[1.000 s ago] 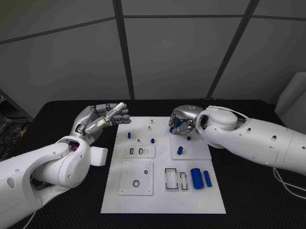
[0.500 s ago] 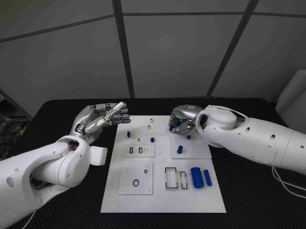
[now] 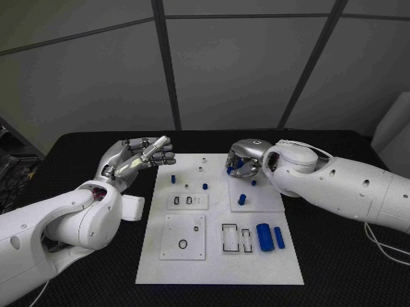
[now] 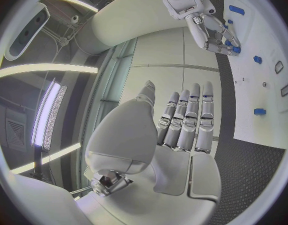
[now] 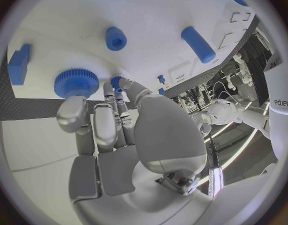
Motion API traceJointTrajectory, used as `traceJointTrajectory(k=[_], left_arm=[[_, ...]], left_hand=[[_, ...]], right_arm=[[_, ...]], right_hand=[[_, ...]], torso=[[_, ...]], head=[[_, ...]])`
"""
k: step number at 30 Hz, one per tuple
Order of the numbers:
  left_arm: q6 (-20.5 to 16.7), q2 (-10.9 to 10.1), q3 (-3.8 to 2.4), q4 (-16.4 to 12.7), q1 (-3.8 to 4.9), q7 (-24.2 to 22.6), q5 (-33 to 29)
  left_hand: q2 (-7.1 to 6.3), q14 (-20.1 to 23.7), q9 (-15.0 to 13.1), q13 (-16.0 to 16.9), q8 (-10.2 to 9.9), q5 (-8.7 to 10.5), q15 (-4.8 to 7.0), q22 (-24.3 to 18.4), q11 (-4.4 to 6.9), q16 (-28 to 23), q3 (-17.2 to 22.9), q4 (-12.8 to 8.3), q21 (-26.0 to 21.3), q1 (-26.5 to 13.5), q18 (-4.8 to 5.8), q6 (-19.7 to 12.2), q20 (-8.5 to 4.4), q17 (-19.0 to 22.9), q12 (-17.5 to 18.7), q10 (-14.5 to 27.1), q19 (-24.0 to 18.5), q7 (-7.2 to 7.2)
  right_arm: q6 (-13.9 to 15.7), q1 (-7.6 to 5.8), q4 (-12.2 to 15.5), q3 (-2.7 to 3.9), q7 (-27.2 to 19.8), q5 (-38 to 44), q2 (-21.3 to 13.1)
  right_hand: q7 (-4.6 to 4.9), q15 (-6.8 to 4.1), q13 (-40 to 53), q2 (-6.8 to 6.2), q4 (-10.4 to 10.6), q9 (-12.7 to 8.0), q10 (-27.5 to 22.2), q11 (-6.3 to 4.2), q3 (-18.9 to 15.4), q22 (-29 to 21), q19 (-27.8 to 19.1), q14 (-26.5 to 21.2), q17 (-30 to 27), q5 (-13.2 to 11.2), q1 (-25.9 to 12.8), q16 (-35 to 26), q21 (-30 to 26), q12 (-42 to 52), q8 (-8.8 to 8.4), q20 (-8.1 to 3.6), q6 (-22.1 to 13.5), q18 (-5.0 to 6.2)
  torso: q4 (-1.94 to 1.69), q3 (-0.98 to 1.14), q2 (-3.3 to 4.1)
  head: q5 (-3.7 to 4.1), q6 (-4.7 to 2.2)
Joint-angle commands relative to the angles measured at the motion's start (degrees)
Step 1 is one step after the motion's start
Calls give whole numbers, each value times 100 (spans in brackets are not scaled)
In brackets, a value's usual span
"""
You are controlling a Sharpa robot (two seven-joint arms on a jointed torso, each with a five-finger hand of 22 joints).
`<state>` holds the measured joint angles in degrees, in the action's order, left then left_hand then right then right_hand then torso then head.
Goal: Assemble the parts on the task board
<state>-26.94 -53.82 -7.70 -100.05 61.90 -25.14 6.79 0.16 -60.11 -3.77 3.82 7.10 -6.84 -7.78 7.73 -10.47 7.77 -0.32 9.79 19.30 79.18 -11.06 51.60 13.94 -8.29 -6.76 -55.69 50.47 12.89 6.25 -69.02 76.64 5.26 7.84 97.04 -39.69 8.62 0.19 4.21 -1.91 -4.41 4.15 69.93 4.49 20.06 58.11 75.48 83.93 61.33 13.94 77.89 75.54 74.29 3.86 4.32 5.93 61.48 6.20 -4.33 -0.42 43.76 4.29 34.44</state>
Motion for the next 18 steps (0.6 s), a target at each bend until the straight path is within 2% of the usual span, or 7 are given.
traceJointTrajectory(k=[1, 5, 11, 18], left_arm=[[70, -4, -4, -3, 7, -5, 44], [69, -11, -4, 10, 7, 1, 44], [70, -16, -4, 23, 7, 6, 43], [66, -14, -4, 27, 7, 10, 43]], left_hand=[[13, 19, 7, -8, -37, 13, -15, -10, -9, -21, -6, -23, 13, 40, 62, 0, 6, -9, 25, 21, 41, 39], [14, 21, 7, -8, -39, 13, -16, -11, -10, -24, -6, -24, 11, 40, 63, -1, 7, -9, 28, 23, 41, 41], [15, 22, 7, -8, -42, 13, -17, -12, -12, -29, -8, -26, 10, 39, 63, -3, 8, -11, 31, 25, 40, 42], [16, 26, 7, -8, -45, 13, -19, -14, -13, -35, -9, -28, 7, 39, 64, -3, 9, -11, 35, 26, 38, 43]], right_arm=[[428, -6, 58, 2, -159, -38, -21], [699, -6, 159, 3, -174, -58, -62], [1140, -7, 250, 5, -148, -67, -85], [1310, -9, 114, 6, -86, -67, 40]], right_hand=[[-1, -33, 10, -55, 2, 15, 50, 1, 55, 38, 56, 196, 13, -21, -14, 30, 31, 4, 29, 1, 53, -42], [1, -36, 11, -82, 7, 18, 65, 0, 93, 61, 61, 196, 21, -30, -27, 41, 49, -1, 27, -1, 71, -45], [5, -37, 9, -128, 35, 19, 74, 2, 141, 90, 64, 194, 36, -75, -70, 60, 72, -13, 16, -2, 84, -49], [7, -39, 9, -145, 51, 21, 81, 2, 169, 107, 67, 191, 35, -101, -88, 65, 85, -15, 12, -2, 96, -52]], torso=[[4, 4, 4], [11, 9, 6], [-2, 2, 15], [-3, 0, 24]], head=[[-9, -2], [-13, -14], [-2, -39], [8, -38]])
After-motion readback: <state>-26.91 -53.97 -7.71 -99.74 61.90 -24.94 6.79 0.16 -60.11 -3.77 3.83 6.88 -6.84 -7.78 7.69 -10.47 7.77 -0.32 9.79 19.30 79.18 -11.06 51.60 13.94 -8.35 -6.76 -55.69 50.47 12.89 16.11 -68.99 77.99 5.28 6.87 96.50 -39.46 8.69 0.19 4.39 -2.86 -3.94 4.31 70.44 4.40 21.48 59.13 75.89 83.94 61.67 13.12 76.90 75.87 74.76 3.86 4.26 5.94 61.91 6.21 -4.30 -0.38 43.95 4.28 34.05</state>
